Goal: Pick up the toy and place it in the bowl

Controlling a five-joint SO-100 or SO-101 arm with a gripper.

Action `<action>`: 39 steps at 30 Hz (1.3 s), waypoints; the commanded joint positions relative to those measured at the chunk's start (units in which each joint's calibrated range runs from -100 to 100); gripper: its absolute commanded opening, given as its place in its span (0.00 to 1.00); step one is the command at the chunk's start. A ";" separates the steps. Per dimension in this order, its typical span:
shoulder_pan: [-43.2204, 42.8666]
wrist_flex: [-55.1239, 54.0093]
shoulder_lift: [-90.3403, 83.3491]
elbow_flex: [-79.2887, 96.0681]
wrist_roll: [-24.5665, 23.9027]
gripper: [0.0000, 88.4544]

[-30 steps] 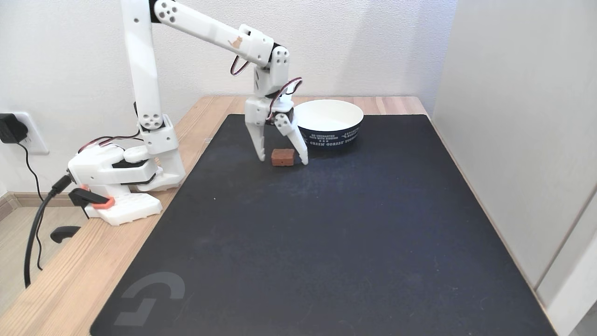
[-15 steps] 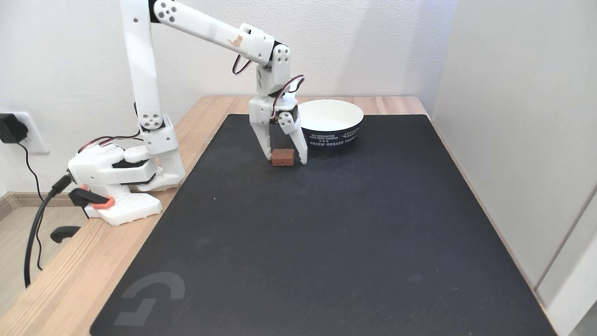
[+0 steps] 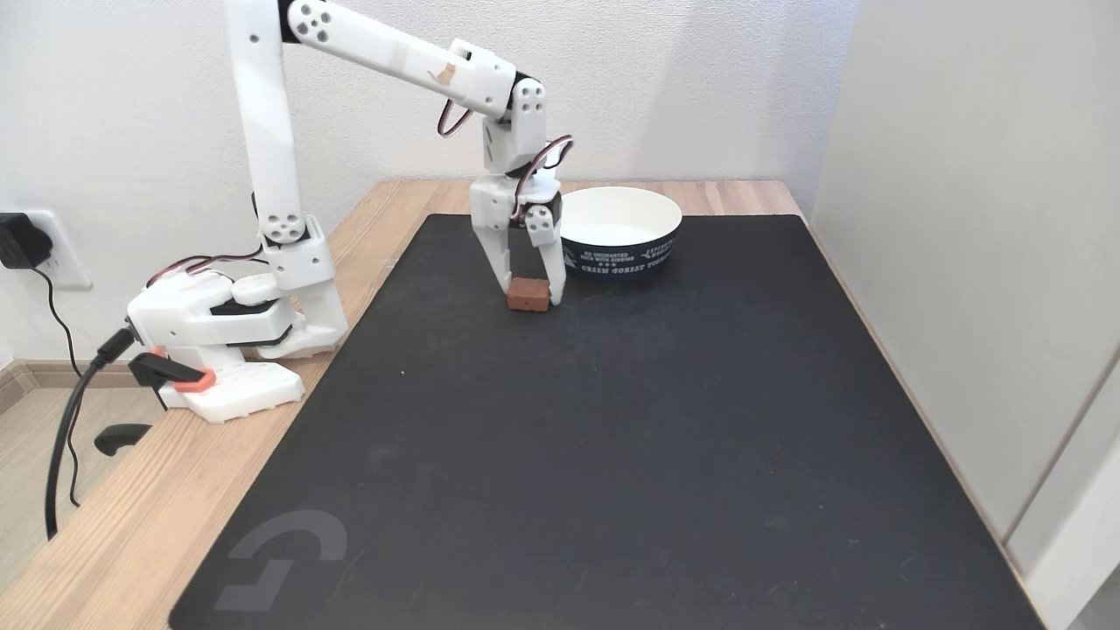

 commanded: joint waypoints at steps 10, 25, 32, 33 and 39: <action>-2.41 20.49 -7.86 -30.22 0.43 0.04; -5.34 -3.39 8.39 -40.13 0.43 0.04; -5.84 -7.37 11.06 -40.22 -0.19 0.16; -5.84 -7.20 11.06 -40.22 -0.19 0.20; -5.92 -6.78 9.89 -40.94 -0.14 0.26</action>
